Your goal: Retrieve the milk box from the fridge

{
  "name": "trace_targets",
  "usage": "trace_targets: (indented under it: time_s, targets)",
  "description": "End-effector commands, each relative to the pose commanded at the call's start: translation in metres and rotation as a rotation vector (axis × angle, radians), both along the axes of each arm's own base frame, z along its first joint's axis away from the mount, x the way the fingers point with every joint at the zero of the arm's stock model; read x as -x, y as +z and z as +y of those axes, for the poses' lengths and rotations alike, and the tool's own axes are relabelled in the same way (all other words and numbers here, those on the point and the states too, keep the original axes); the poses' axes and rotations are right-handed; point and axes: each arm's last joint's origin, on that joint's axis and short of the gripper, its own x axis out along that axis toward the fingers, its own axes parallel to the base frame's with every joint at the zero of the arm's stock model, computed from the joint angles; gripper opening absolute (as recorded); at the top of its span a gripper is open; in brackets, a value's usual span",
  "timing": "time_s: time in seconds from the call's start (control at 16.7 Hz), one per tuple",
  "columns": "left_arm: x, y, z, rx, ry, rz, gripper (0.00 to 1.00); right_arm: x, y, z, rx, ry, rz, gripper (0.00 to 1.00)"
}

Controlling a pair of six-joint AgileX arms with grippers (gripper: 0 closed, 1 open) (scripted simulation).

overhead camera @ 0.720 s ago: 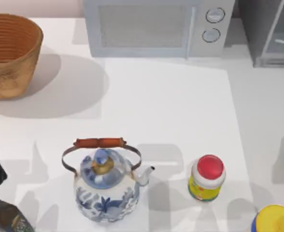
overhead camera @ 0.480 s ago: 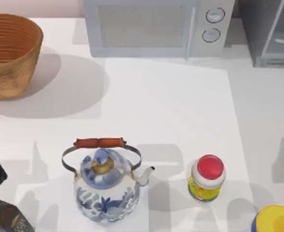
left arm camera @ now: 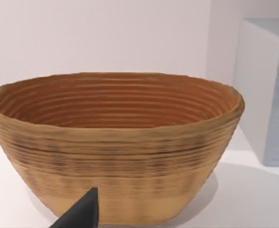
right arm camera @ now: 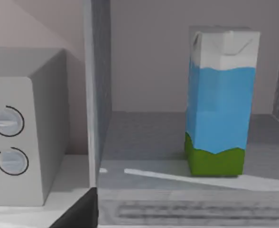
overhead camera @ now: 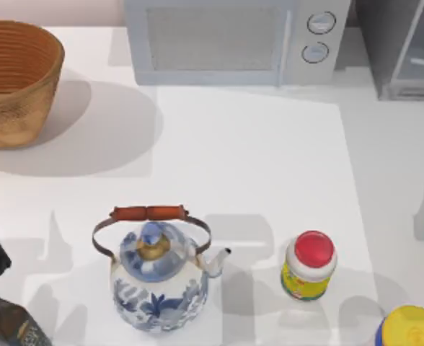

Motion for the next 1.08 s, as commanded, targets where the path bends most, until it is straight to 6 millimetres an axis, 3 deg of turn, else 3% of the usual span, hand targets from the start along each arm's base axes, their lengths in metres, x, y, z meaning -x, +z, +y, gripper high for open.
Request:
trace_targets:
  time_s: [0.18, 0.48, 0.78, 1.08]
  targets:
    - [0.000, 0.000, 0.000, 0.000, 0.000, 0.000, 1.00, -0.023, -0.010, -0.016, -0.007, 0.000, 0.035, 1.00]
    - [0.000, 0.000, 0.000, 0.000, 0.000, 0.000, 1.00, -0.049, -0.042, -0.047, -0.034, 0.006, 0.092, 1.00]
    - [0.000, 0.000, 0.000, 0.000, 0.000, 0.000, 1.00, -0.059, -0.064, -0.071, -0.028, 0.012, 0.065, 1.00]
    - [0.000, 0.000, 0.000, 0.000, 0.000, 0.000, 1.00, -0.062, -0.072, -0.080, -0.018, 0.015, 0.047, 1.00]
